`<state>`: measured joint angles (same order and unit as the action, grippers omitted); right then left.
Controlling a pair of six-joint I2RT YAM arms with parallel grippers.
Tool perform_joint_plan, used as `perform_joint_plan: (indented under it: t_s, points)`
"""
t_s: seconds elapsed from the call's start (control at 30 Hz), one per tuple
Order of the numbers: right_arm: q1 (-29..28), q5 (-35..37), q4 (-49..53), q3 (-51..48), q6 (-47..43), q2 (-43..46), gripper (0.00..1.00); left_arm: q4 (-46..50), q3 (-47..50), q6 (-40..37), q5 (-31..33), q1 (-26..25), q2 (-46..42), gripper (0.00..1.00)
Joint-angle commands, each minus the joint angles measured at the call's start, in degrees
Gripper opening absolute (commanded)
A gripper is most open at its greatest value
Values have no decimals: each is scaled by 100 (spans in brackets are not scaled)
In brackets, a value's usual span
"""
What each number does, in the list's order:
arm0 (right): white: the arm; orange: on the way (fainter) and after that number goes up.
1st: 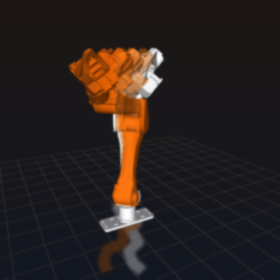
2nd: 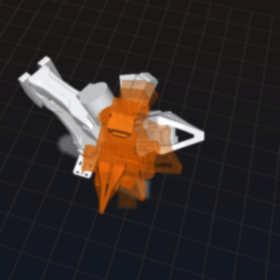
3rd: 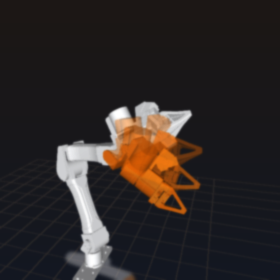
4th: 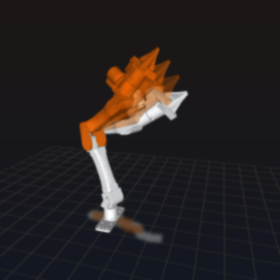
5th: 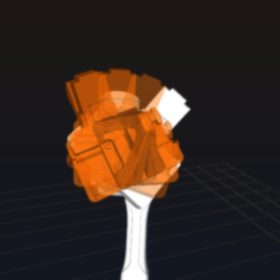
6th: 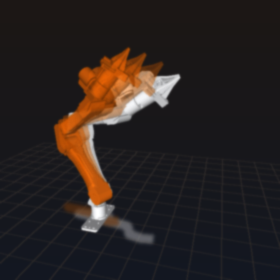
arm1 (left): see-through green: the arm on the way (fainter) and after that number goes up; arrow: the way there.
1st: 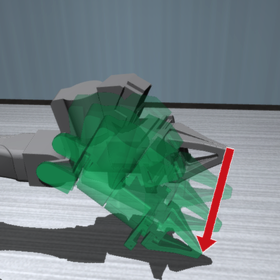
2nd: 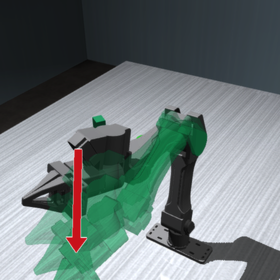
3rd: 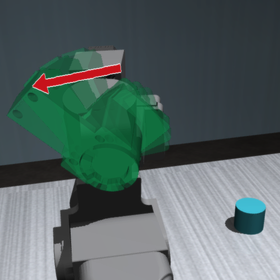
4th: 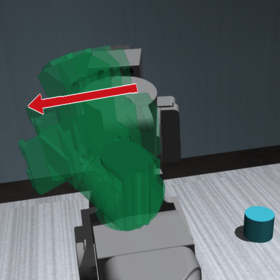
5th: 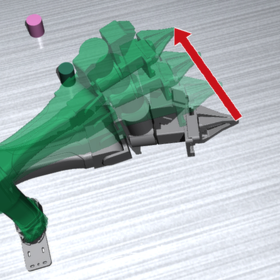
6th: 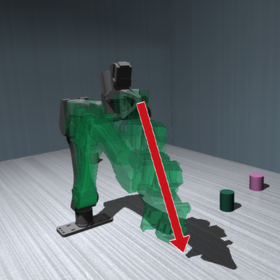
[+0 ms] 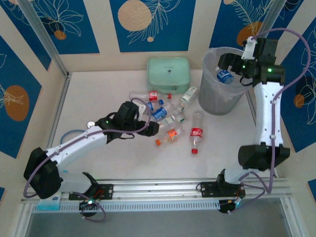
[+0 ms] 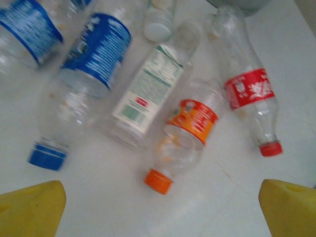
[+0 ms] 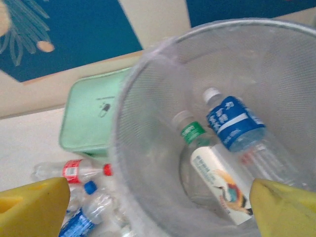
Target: Put the plastic bottles in the bin
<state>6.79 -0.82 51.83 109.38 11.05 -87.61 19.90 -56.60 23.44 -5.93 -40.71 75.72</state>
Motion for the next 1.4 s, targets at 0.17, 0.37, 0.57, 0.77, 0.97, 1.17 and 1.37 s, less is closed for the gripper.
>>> perform_joint_plan:
  t_s: [0.17,0.37,0.57,0.77,0.97,1.17,1.37]
  points:
    - [-915,-259,-928,-1786,201,1474,94,613,-1527,-1849,-36,1100,1281,98]
    - [-1055,-877,-1094,-2958,603,2186,91,637,-2488,-3476,401,1403,2350,90]
    - [-1176,-753,-535,-3004,574,2221,91,918,-3830,-4656,139,1944,3546,92]
    - [-1272,-539,-73,-2450,598,2235,91,1435,-5024,-5078,-261,2305,4715,89]
    - [-1317,-323,299,-2101,468,2331,91,1780,-5631,-5318,-905,2450,5363,89]
    - [-1326,-165,507,-2309,495,2472,91,2371,-6176,-5459,-1151,2444,5873,89]
    - [-1333,-84,552,-2395,485,2530,91,2485,-6025,-5780,-1303,2422,5907,86]
